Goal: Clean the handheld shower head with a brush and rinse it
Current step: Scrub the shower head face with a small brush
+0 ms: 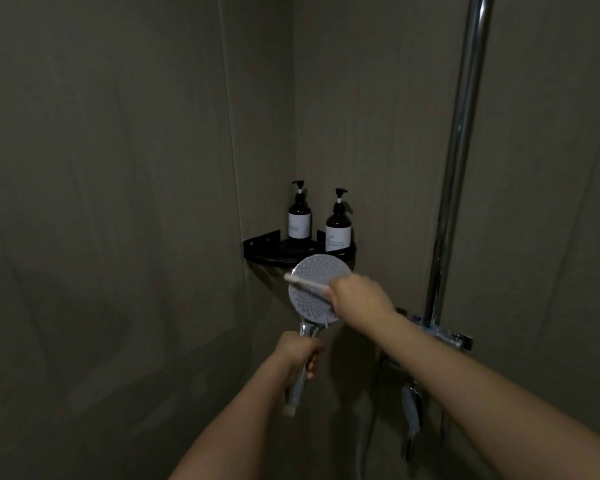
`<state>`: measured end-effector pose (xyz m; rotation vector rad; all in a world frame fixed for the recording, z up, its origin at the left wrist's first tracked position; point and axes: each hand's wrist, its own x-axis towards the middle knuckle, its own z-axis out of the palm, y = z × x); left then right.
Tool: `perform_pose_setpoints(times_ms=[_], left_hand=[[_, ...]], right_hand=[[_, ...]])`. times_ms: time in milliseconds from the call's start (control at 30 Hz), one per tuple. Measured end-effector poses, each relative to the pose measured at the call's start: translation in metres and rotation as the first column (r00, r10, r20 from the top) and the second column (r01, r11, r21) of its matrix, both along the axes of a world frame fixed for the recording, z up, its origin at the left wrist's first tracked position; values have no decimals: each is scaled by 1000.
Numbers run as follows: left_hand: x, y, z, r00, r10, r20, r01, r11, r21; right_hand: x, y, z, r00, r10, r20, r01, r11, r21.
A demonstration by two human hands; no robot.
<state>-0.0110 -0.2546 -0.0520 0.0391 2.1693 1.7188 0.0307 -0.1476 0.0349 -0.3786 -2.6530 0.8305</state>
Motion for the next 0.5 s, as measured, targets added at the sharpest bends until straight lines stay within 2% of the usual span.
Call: perform_pose_setpoints(times_ms=[167, 233, 333, 433, 500], left_hand=[[0, -13, 1, 999, -3, -36, 1, 999, -53], [-2, -17, 1, 998, 8, -61, -12, 997, -78], [-4, -21, 3, 997, -2, -72, -5, 996, -93], [-3, -27, 0, 998, 17, -65, -22, 997, -76], [-4, -30, -1, 997, 37, -60, -41, 998, -55]], right_hand=[[-9, 22, 12, 989, -137, 48, 136, 990, 26], [-9, 8, 16, 998, -57, 27, 56, 997, 58], [-13, -17, 8, 996, 18, 91, -32, 989, 146], [-13, 4, 14, 983, -129, 134, 118, 989, 91], [-12, 12, 16, 982, -159, 98, 152, 985, 79]])
